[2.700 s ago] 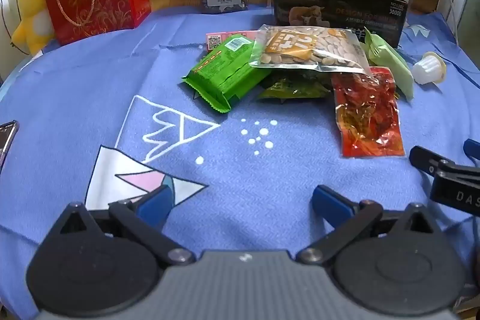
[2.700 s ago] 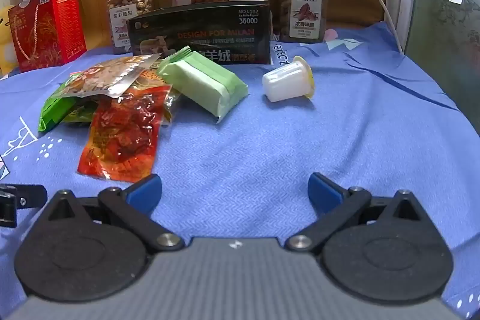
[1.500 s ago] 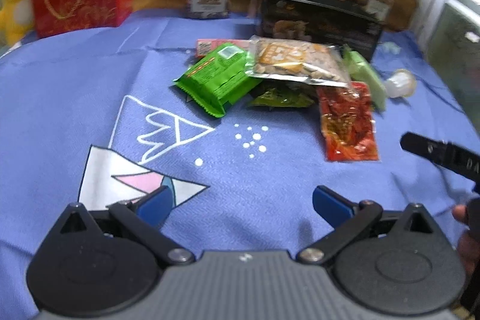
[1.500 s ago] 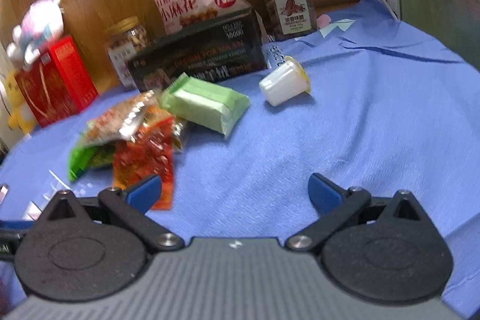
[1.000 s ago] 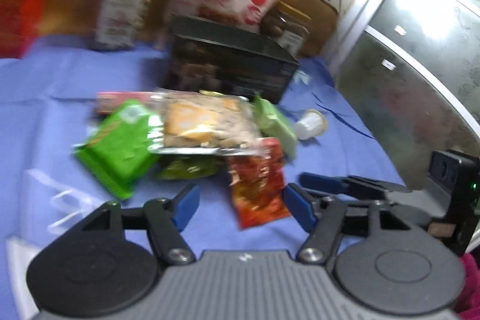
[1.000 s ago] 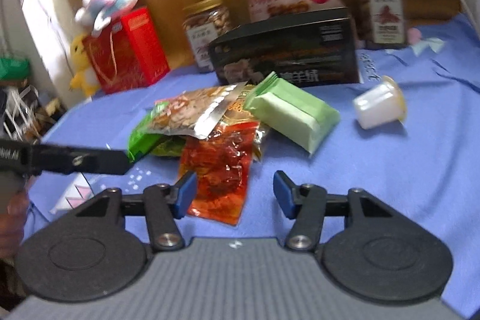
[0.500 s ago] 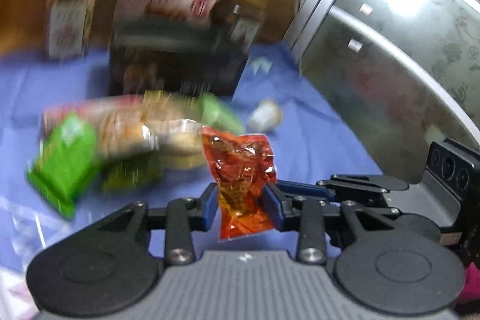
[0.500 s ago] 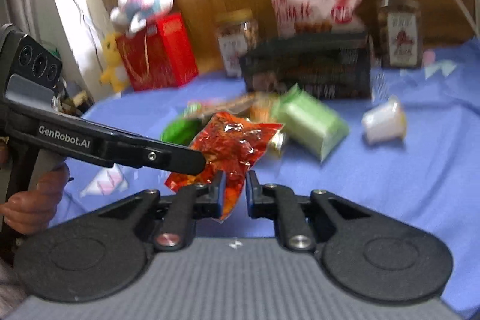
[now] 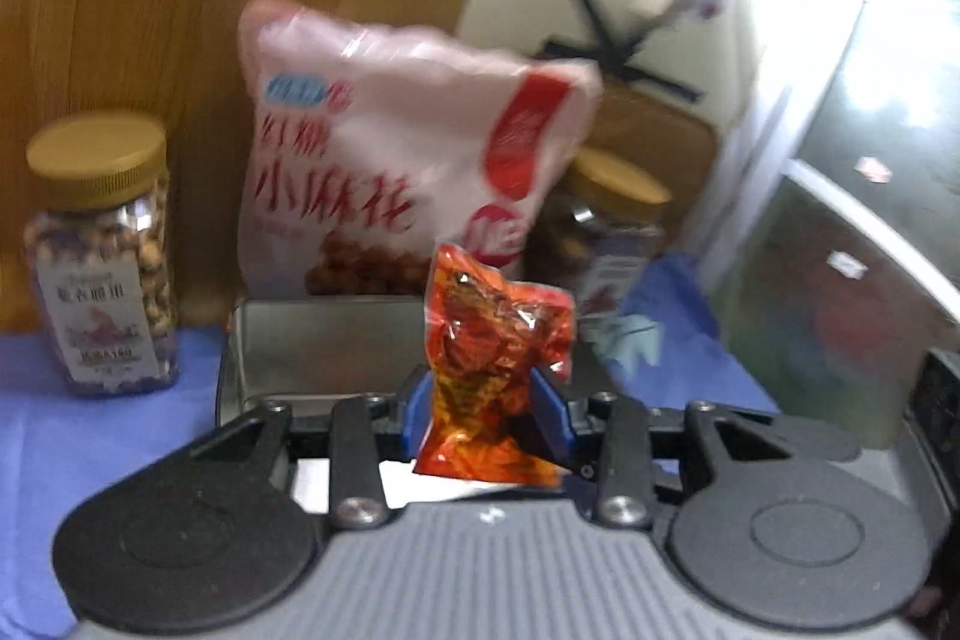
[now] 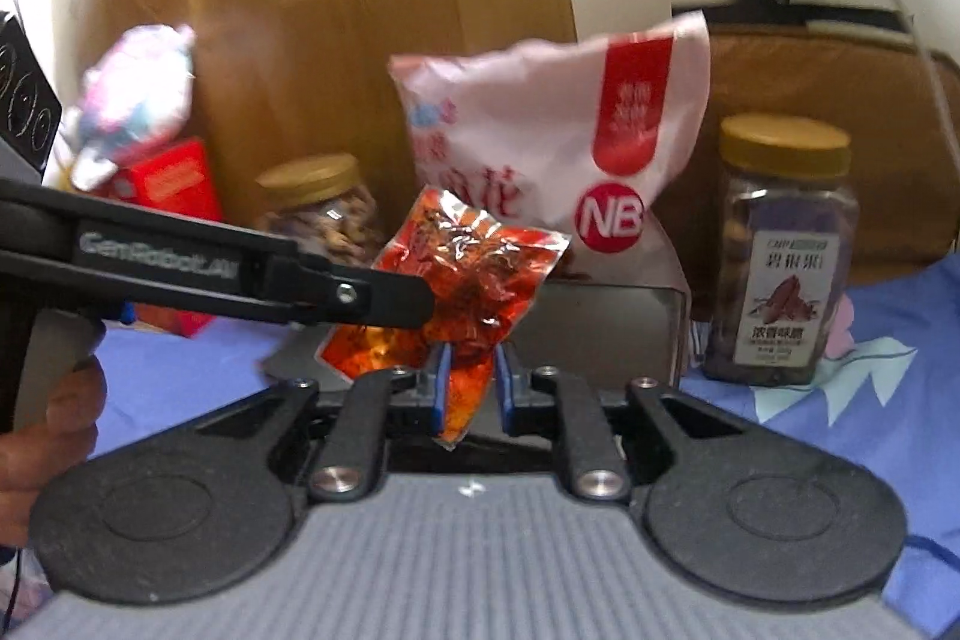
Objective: Organize snacks
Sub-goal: 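Carry the red bag into the dark tin box and open the left tool, then move the left tool back to the green pastry packet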
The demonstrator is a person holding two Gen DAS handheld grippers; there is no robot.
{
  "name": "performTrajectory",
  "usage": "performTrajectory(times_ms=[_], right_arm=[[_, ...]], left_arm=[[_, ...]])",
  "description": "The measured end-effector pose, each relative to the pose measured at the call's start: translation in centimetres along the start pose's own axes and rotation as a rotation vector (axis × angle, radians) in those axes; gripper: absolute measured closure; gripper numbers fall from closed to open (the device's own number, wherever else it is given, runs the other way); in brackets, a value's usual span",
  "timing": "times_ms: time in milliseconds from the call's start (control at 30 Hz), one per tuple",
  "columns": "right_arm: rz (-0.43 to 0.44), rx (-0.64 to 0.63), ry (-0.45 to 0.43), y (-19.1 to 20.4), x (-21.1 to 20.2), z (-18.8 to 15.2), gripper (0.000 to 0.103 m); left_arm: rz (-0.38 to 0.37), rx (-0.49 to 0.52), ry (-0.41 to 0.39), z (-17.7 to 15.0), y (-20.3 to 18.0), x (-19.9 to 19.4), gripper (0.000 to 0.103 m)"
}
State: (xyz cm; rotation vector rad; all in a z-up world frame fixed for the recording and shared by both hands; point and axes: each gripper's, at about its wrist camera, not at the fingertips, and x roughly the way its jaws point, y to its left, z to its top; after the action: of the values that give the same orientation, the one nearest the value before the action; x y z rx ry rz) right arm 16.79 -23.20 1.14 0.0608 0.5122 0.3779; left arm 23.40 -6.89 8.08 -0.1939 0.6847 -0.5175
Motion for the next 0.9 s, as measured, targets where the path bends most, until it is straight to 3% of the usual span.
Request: performTrajectory(times_ms=[67,200,300,433,467,567,633,767,900], right_arm=[[-0.027,-0.01,0.004,0.1,0.3,-0.8,0.062],[-0.04,0.001,-0.037,0.6,-1.4,-1.8,0.061],[-0.039,0.03,-0.072,0.5,-4.0,-3.1,0.052],[0.029,0.038,-0.028,0.9,-6.9,-6.3,0.019],[0.025,0.005,-0.009,1.3,-7.1,-7.4,0.018],[0.021,-0.127,0.117,2.8,-6.0,-9.4,0.017],[0.017,-0.113,0.104,2.9,-5.8,-10.0,0.018],[0.102,0.02,0.163,1.5,-4.8,-9.0,0.047],[0.144,0.098,0.179,1.0,-6.2,-9.7,0.055]], left_arm=[[0.03,-0.022,0.017,-0.7,0.7,1.3,0.065],[0.011,-0.019,-0.008,-1.8,0.7,0.0,0.061],[-0.002,0.002,-0.066,-2.9,0.3,-3.2,0.053],[-0.063,0.045,-0.079,-5.9,-0.5,-7.4,0.053],[-0.079,0.055,-0.066,-6.8,-0.8,-7.9,0.053],[-0.119,0.079,-0.023,-9.2,-1.7,-8.9,0.05],[-0.123,0.083,0.004,-10.4,-2.1,-9.1,0.05],[-0.104,0.061,0.044,-12.0,-2.1,-9.4,0.05],[-0.092,0.021,0.071,-13.4,-1.3,-10.4,0.049]])
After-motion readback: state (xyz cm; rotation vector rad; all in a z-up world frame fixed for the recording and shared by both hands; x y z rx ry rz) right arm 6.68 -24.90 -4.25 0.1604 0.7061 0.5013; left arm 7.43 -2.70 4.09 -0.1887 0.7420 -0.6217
